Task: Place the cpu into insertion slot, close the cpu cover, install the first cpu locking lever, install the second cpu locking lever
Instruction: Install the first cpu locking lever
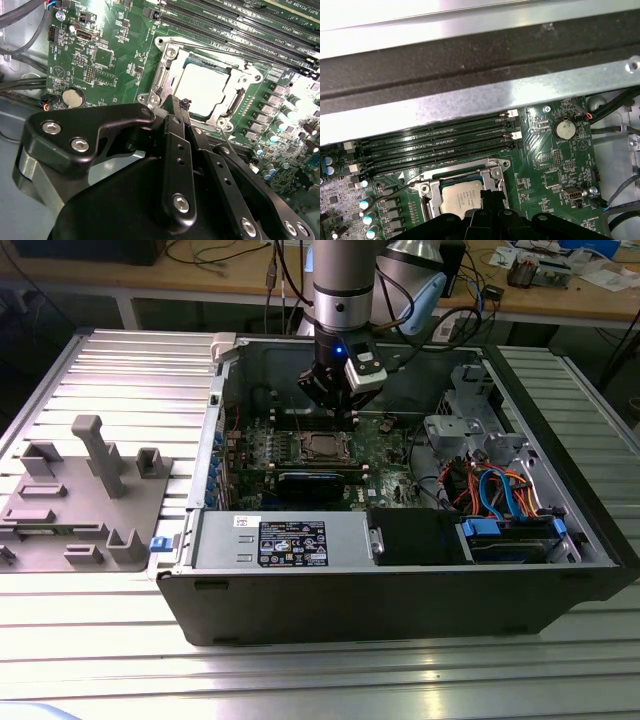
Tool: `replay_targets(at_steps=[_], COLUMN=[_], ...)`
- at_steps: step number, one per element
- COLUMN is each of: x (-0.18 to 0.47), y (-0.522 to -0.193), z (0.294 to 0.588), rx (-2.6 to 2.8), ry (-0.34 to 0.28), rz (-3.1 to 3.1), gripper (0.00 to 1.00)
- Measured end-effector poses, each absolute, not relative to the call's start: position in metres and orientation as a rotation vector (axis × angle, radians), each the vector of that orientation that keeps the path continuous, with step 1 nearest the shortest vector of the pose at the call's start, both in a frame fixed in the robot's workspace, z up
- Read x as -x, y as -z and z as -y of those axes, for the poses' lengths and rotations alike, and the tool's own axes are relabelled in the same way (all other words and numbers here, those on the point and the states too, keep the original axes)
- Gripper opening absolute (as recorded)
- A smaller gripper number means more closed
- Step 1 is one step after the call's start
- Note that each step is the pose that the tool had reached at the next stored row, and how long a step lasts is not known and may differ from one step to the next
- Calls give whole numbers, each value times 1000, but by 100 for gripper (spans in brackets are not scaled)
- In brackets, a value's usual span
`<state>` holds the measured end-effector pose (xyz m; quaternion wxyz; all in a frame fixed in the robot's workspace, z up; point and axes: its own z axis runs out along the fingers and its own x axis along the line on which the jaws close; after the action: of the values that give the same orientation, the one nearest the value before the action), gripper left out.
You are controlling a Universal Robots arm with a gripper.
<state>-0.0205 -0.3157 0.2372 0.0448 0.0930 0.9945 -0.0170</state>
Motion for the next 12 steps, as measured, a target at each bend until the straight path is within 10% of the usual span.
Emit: replay_targets(at_steps=[12], x=[21], y=[-237], z=[316], rx=[-258], ry=[51], rz=[-3040], gripper=[11])
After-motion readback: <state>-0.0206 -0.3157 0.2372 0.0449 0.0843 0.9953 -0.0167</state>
